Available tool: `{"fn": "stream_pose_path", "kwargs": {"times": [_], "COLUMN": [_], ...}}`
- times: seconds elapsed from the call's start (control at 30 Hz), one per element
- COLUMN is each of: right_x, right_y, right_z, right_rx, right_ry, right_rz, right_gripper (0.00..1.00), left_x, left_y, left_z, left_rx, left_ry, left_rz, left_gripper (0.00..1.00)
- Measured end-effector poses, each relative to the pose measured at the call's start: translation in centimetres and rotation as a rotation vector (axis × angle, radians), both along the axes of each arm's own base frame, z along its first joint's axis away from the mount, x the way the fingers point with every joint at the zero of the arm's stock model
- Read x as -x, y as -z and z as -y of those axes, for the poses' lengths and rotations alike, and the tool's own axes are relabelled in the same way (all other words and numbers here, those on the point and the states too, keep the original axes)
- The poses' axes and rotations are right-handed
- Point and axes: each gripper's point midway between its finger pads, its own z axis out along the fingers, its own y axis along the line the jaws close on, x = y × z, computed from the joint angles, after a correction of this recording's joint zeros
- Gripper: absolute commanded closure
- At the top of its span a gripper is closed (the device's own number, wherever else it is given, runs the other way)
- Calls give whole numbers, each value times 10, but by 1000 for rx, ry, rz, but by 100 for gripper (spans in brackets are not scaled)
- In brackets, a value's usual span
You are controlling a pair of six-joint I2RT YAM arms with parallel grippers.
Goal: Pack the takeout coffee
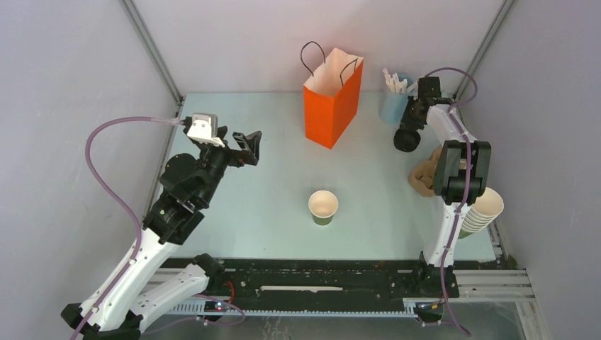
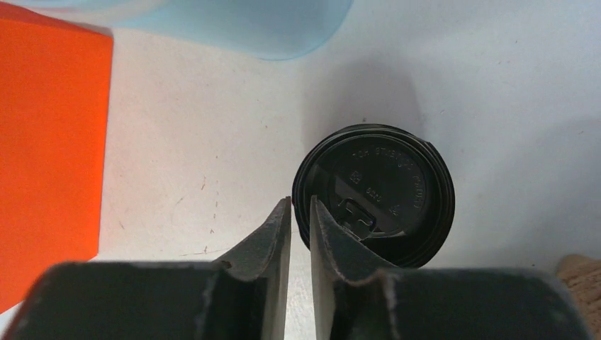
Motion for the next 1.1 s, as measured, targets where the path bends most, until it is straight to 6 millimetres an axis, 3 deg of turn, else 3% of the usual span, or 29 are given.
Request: {"fn": "stream_pose_path", "kwargs": {"times": [0.1,0.23,0.37,0.57,0.73,1.1], "right_x": [-3,0,8,18,26,26], "right_y": [-7,-5,0,5,6,22], "right_z": [1,4,19,60,82,78], "right_rx": [10,25,73,125,143,120], "right_ry": [4,17,65,168,219,212], "right_rz": [12,-7,-42,-77,-100,-130], "right_gripper": [62,58,52,52,56,62], "left_x": [-1,0,0,0,1,-2], "left_y": [1,1,1,1,1,4], "left_z": [0,2,3,3,4,5], "left_rx": [-1,-1,-1,4,4,-2], "left_ry": [0,9,15,17,18,18], "left_rz": [-3,-2,-2,-4,-4,-14], "left_gripper": [0,0,0,0,0,0]}}
